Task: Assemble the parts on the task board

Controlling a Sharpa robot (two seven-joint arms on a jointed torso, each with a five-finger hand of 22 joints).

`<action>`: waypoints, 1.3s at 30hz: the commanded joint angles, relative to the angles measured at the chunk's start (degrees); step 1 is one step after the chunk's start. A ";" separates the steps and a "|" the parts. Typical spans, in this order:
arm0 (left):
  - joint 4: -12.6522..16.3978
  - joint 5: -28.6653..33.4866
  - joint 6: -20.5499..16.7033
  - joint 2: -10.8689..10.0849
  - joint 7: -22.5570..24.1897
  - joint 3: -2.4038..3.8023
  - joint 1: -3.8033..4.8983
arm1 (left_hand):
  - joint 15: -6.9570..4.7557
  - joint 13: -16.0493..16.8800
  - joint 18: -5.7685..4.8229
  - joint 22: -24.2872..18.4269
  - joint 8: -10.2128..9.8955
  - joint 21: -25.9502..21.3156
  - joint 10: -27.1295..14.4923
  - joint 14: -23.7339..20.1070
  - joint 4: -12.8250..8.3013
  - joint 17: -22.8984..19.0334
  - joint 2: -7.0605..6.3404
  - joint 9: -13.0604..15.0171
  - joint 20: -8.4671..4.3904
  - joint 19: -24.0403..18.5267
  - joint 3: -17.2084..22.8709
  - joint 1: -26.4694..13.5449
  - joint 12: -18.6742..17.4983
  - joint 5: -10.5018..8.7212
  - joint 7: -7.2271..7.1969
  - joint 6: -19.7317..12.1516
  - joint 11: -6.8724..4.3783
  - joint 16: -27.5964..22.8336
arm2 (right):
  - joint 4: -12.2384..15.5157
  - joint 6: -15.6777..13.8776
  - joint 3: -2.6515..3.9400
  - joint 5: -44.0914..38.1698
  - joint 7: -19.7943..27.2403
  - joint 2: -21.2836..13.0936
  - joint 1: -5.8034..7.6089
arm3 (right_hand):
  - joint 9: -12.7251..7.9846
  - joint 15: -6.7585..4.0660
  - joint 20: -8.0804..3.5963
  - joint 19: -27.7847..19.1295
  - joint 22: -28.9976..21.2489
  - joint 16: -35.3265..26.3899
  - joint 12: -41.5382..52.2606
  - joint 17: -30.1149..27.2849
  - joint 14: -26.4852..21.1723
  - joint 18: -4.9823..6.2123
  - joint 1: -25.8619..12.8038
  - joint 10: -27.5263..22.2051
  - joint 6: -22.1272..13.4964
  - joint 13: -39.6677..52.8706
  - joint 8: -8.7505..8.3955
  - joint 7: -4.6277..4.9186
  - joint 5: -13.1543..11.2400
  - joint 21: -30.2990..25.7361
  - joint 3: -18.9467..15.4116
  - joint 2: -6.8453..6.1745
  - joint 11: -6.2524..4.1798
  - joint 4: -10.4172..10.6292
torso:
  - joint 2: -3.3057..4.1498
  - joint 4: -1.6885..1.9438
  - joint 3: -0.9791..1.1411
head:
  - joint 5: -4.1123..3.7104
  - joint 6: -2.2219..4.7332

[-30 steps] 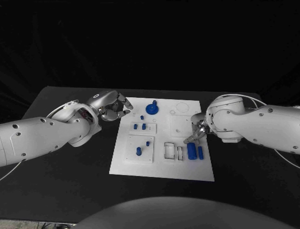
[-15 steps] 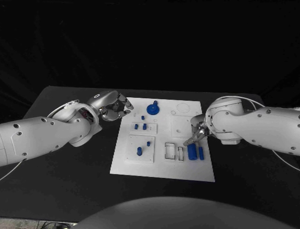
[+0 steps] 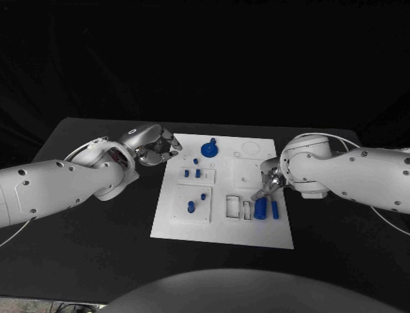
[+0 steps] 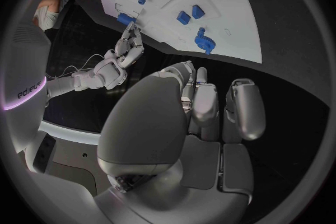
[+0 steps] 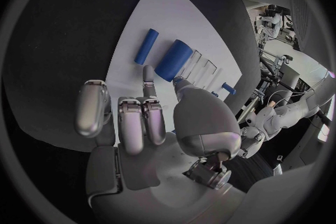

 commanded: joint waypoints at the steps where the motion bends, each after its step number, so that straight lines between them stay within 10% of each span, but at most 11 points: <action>1: 0.21 0.03 0.80 0.05 -0.25 0.04 -0.09 | 0.04 0.03 0.47 10.86 0.34 -0.26 0.41 -0.44 0.25 0.01 0.17 0.10 0.32 0.09 0.07 0.51 0.31 0.24 0.14 0.36 0.13 -0.15 | -0.16 0.41 -0.02 -0.18 -0.12 0.24 -0.25 | 0.19 -0.04 -0.04 -0.57 9.04 0.20 0.22 15.09 6.18 0.55 0.92 5.95 -0.48 15.08 -0.48 0.03 2.41 -0.58 0.58 -0.09 -0.11 -0.90 | -0.12 0.12 -0.09 | -0.09 0.01; 14: 0.25 -0.01 0.91 0.04 -0.39 0.04 -0.09 | 0.04 0.03 0.47 10.86 0.34 -0.26 0.41 -0.44 0.25 0.01 0.17 0.10 0.32 0.09 0.07 0.51 0.31 0.24 0.14 0.36 0.13 -0.15 | -0.81 -0.24 -0.02 0.41 -0.15 0.58 -0.88 | 0.84 -0.12 -0.08 -2.08 8.24 0.20 0.22 15.09 6.18 1.12 2.31 5.95 -0.76 15.08 -1.31 0.01 9.71 -3.56 3.87 -0.76 -0.19 -3.55 | -0.35 0.31 -0.23 | 0.02 0.01; 23: 0.21 -0.02 1.00 0.11 -0.41 0.04 -0.09 | 0.04 0.03 0.47 10.86 0.34 -0.26 0.41 -0.44 0.25 0.01 0.17 0.10 0.32 0.09 0.07 0.51 0.31 0.24 0.14 0.36 0.13 -0.15 | -1.16 -1.42 -0.02 2.56 0.11 0.58 -0.95 | 1.29 0.07 0.04 -2.41 8.05 0.20 0.22 15.09 6.18 1.23 0.64 5.95 -1.71 15.08 -1.90 0.38 7.84 -4.42 4.50 -0.58 0.10 -3.01 | -0.44 0.43 -0.31 | -0.05 0.01; 31: 0.18 -0.02 1.11 0.12 -0.36 0.04 -0.10 | 0.07 0.01 0.47 10.86 0.37 -0.27 0.39 -0.47 0.29 -0.03 0.19 0.12 0.34 0.08 0.05 0.47 0.30 0.27 0.16 0.34 0.16 -0.17 | -0.32 -8.27 -0.01 5.55 2.08 -0.31 -0.95 | 1.75 1.08 0.82 -2.35 8.06 0.20 0.22 15.09 6.18 1.20 -2.05 5.95 -6.65 15.08 -4.17 1.98 -2.82 -4.92 3.69 -0.64 1.38 -1.73 | -0.53 0.54 -0.37 | -0.09 0.01; 39: 0.24 -0.02 1.12 -0.04 -0.32 0.04 -0.10 | 0.08 0.01 0.47 10.87 0.38 -0.24 0.40 -0.47 0.32 0.00 0.26 0.13 0.35 0.09 0.06 0.43 0.31 0.30 0.18 0.33 0.18 -0.15 | 4.10 -16.50 0.03 6.11 6.64 -4.12 0.40 | 1.72 0.92 0.93 -1.45 8.49 0.20 0.22 15.09 6.18 1.04 0.43 5.95 -10.49 15.08 -4.93 2.23 -0.87 -3.76 4.35 -1.09 1.06 -3.26 | -0.64 0.63 -0.44 | 0.05 0.01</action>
